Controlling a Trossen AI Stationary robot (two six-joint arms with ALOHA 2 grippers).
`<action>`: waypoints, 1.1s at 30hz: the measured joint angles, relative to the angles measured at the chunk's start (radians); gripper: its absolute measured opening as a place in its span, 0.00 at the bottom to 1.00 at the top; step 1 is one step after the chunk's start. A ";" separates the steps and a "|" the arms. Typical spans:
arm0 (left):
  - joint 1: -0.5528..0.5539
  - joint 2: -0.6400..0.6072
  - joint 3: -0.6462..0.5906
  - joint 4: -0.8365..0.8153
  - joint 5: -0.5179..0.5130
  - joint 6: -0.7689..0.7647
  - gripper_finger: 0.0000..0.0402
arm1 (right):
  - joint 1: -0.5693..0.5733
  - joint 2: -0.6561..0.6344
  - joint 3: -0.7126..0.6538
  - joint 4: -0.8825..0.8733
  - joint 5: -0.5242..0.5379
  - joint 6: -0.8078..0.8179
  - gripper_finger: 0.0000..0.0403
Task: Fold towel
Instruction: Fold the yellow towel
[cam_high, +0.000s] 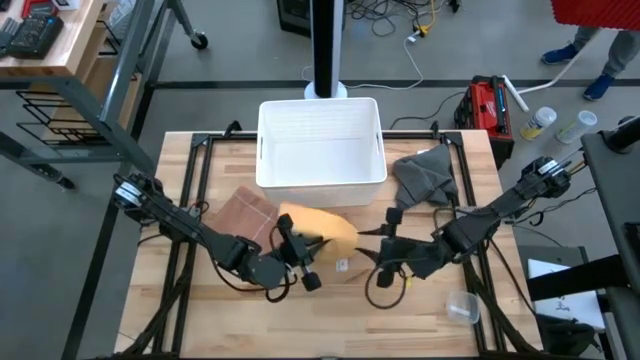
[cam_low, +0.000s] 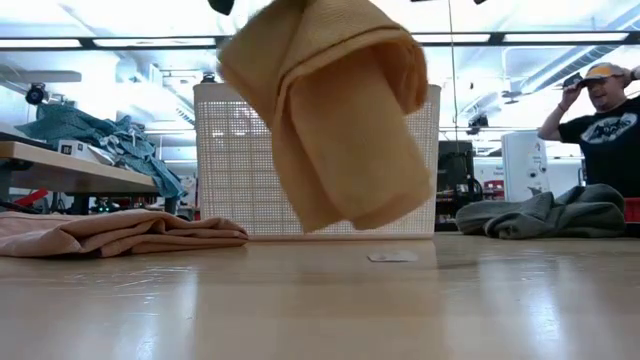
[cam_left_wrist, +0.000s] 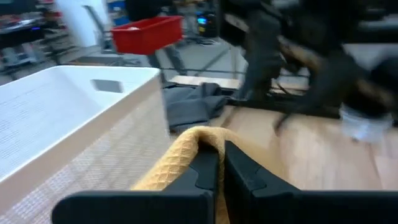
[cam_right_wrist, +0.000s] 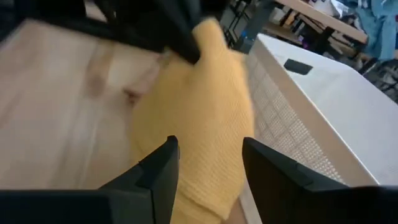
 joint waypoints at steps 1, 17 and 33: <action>0.000 0.000 0.000 0.000 -0.021 -0.016 0.00 | 0.000 0.017 0.000 -0.001 0.000 -0.022 0.41; -0.010 -0.005 0.000 0.003 -0.138 -0.040 0.01 | 0.001 0.288 0.128 0.003 0.213 -0.242 0.27; -0.009 -0.016 0.000 -0.192 -0.137 -0.151 0.00 | 0.043 0.307 0.173 -0.008 0.340 -0.301 0.09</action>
